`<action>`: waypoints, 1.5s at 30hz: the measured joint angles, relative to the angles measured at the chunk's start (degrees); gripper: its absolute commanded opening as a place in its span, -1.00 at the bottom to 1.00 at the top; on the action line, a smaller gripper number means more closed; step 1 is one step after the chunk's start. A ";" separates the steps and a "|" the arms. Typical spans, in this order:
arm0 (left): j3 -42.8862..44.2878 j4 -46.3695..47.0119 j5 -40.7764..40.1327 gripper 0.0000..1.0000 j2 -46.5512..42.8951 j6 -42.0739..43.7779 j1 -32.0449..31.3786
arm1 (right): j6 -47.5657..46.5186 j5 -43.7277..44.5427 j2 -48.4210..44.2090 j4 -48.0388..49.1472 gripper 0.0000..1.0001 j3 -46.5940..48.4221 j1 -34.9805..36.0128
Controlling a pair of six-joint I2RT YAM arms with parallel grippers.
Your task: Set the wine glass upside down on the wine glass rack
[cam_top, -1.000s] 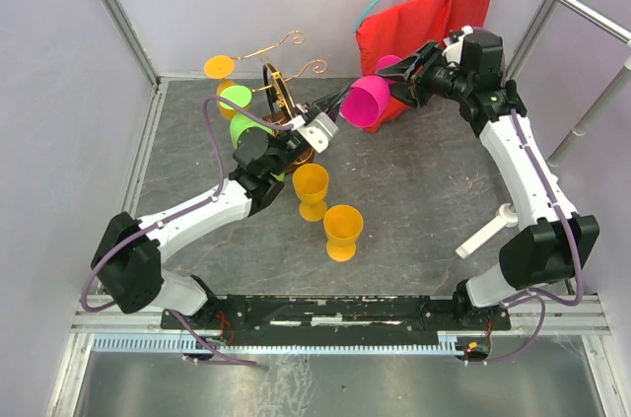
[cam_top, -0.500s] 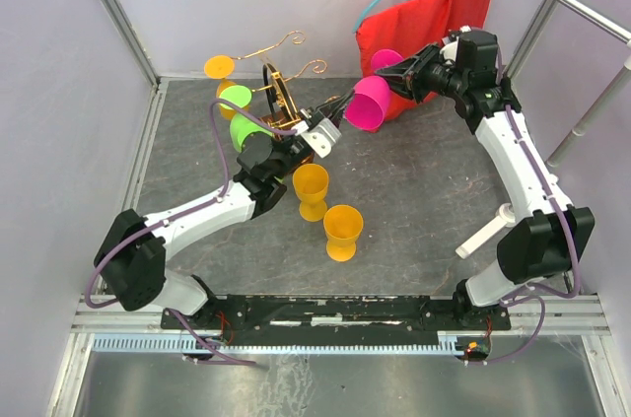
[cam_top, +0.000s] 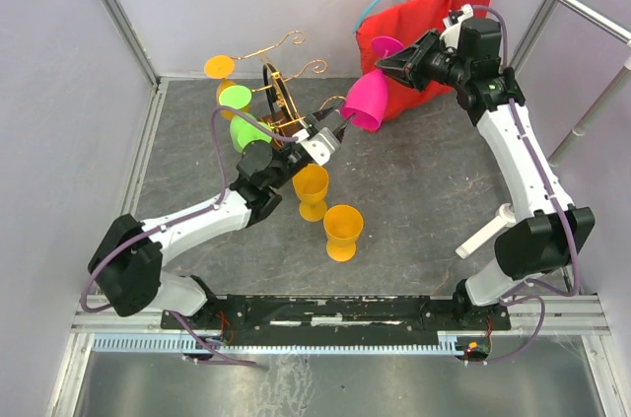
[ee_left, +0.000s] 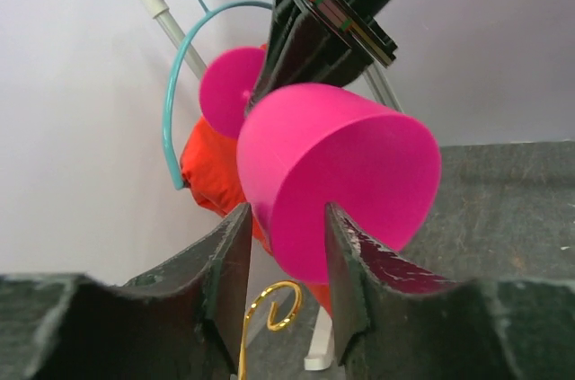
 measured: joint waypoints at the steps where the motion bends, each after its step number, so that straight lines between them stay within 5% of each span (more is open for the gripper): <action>1: -0.48 -0.50 -0.28 0.18 -0.42 0.00 0.00 | -0.83 0.09 0.04 -0.28 -0.99 0.66 0.00; 8: -2.84 -4.59 -1.38 0.66 -3.15 -0.48 -0.02 | -6.12 0.70 0.79 -1.60 -0.99 5.16 -0.37; 15: 1.40 -16.85 -5.38 0.71 -5.29 -8.31 1.57 | -19.65 5.81 1.64 -8.59 -0.99 10.80 -1.31; 22: 11.34 -25.99 -4.07 0.73 -5.29 -19.41 10.99 | -34.51 15.04 -0.52 -11.04 -0.99 8.04 -1.42; 33: 24.92 -40.65 1.05 0.74 -5.09 -31.17 22.62 | -46.88 19.15 -7.91 6.80 -0.99 -16.90 -1.18; 45: 28.48 -50.71 5.07 0.74 -4.55 -34.05 27.80 | -56.00 18.69 -7.04 23.78 -0.99 -20.81 6.38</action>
